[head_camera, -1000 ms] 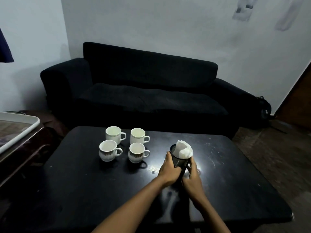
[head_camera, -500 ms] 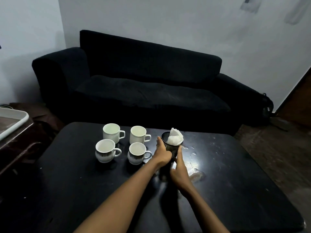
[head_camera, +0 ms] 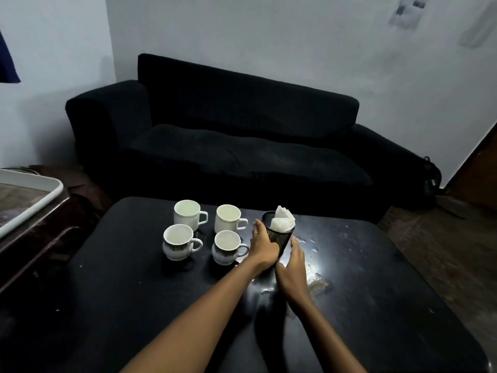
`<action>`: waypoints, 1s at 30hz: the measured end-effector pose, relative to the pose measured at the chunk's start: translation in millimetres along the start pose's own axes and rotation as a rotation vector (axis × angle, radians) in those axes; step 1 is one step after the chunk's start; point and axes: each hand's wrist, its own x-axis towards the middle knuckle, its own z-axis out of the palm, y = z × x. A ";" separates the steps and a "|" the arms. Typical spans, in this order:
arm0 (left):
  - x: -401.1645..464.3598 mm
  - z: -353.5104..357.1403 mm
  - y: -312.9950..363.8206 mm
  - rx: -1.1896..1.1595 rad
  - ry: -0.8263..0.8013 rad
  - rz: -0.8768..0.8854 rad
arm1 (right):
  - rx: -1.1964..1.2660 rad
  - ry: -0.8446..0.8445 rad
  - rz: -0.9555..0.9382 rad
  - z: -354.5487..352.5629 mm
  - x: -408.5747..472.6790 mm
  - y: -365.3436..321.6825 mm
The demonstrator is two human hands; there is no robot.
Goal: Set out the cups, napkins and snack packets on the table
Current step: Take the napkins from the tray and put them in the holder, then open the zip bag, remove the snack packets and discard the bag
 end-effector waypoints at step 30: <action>-244.8 -268.0 -66.6 0.413 0.509 0.297 | -0.067 -0.343 -0.745 109.5 -180.1 -203.0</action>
